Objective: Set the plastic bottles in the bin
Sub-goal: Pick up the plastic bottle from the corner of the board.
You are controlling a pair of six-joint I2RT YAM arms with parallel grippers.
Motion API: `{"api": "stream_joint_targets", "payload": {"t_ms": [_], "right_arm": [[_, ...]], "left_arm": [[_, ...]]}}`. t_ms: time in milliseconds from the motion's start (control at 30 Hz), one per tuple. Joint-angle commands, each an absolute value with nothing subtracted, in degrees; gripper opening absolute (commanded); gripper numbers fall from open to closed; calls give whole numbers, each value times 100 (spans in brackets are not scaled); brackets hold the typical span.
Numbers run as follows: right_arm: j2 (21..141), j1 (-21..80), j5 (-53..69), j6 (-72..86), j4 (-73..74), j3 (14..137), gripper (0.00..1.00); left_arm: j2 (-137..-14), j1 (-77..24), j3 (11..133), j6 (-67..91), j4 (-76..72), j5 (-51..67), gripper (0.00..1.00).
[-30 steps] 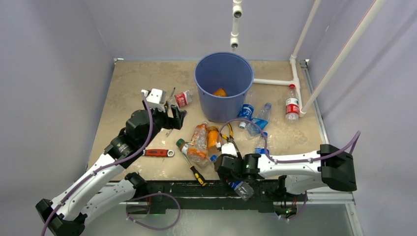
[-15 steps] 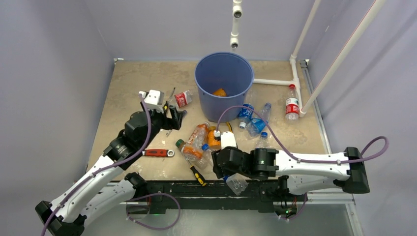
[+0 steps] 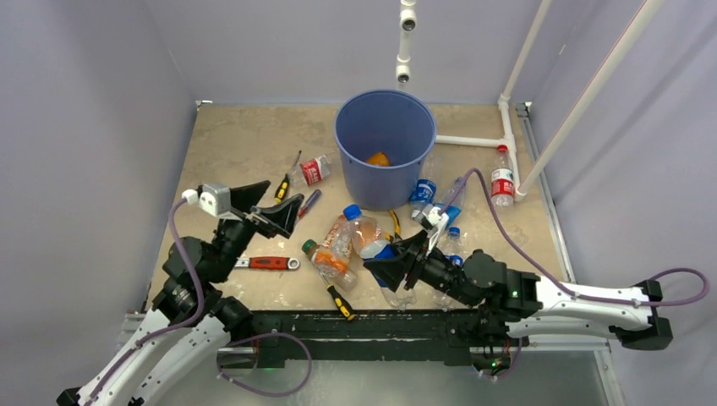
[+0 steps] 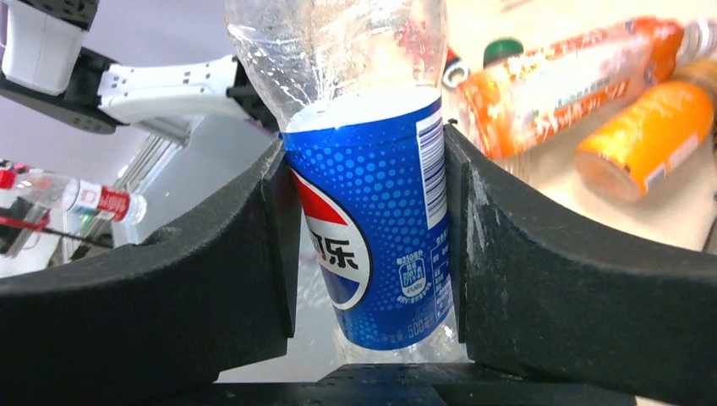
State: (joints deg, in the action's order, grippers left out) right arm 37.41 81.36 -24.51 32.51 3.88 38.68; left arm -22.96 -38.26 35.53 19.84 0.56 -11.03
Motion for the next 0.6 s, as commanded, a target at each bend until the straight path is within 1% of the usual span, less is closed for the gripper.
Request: {"api": "stream_joint_targets", "payload": {"t_ms": [0,67,167,400,567], "right_arm": [[3742,8157,-2265,1989,-2473,2981,48],[3841,8156,-2228,1650,-3113,2732,47],[4161,8163,-2239,1294,-3789,2586,44],[4627,8157,-2513,978,-4690,2402,39],[4933,8161,-2387,995,-5260,2226,37]], "left_arm": [[-2140,-3806,3436,2103,-858,-87,99],[-2183,-3810,3379,2124,-1125,771,99],[-2399,-3813,3322,2353,-1494,1599,96],[-2800,-3810,3357,2717,-1959,2703,93],[-3128,-3797,3384,2971,-2158,2965,91]]}}
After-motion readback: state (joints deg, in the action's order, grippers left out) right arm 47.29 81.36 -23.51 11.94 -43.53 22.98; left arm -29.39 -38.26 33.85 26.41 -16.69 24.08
